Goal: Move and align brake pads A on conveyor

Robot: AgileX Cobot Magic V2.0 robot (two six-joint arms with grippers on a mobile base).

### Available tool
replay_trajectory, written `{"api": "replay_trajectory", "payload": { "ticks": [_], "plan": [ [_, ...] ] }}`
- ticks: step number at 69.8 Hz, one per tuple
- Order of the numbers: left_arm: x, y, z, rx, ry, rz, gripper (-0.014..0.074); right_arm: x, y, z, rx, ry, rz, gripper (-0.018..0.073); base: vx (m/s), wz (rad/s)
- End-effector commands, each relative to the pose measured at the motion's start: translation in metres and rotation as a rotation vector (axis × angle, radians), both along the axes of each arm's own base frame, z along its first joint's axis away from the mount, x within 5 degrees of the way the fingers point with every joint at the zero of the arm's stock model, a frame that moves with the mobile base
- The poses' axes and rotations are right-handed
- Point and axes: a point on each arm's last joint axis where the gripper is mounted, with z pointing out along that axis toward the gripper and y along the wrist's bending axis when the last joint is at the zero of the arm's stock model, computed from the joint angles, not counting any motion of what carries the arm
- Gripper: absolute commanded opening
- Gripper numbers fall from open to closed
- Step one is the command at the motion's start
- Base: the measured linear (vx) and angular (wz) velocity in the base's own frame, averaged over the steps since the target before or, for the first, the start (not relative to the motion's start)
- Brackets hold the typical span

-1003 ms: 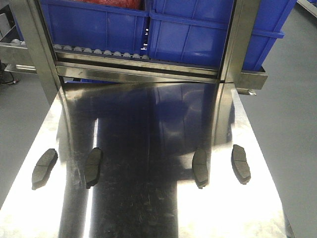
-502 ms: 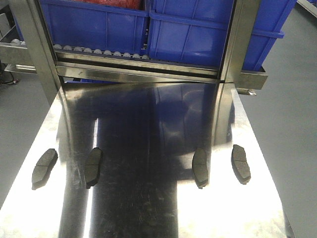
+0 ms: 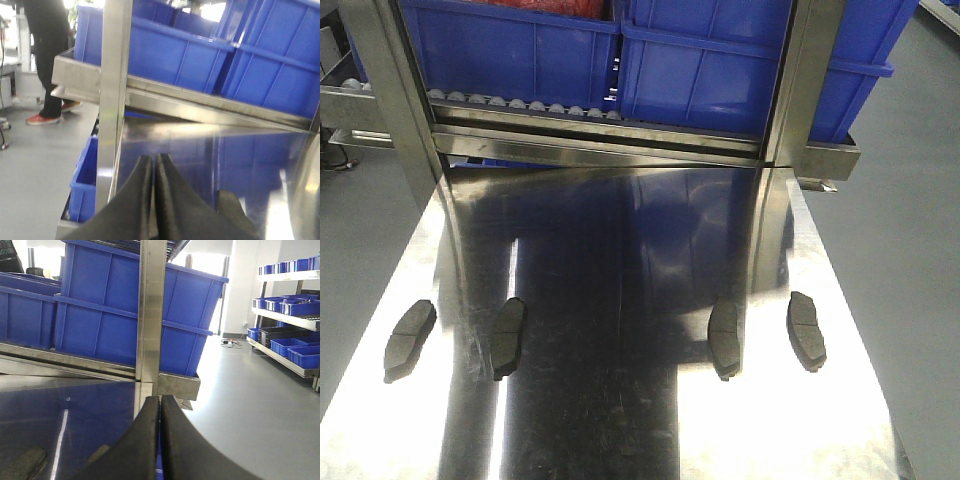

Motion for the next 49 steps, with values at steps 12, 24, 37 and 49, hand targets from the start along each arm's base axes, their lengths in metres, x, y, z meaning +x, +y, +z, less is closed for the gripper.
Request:
{"api": "replay_trajectory", "payload": {
  "ticks": [12,24,37,49],
  "plan": [
    [-0.004,0.0,0.079,0.031,-0.162,0.004,-0.0006,-0.002,0.0,0.006,-0.013,-0.089,-0.006,-0.001,0.0,0.0],
    [0.016,0.002,0.117,0.034,0.034,0.032,-0.0006,-0.002,0.0,0.006,-0.013,-0.089,-0.006,-0.001,0.0,0.0],
    [0.046,0.004,0.129,0.04,0.329,0.062,-0.0006,-0.002,0.0,0.006,-0.013,-0.089,-0.006,-0.001,0.0,0.0],
    [0.065,0.005,0.119,0.049,0.541,0.08,-0.0006,-0.002,0.0,0.006,-0.013,-0.089,-0.006,-0.001,0.0,0.0]
  ]
}}
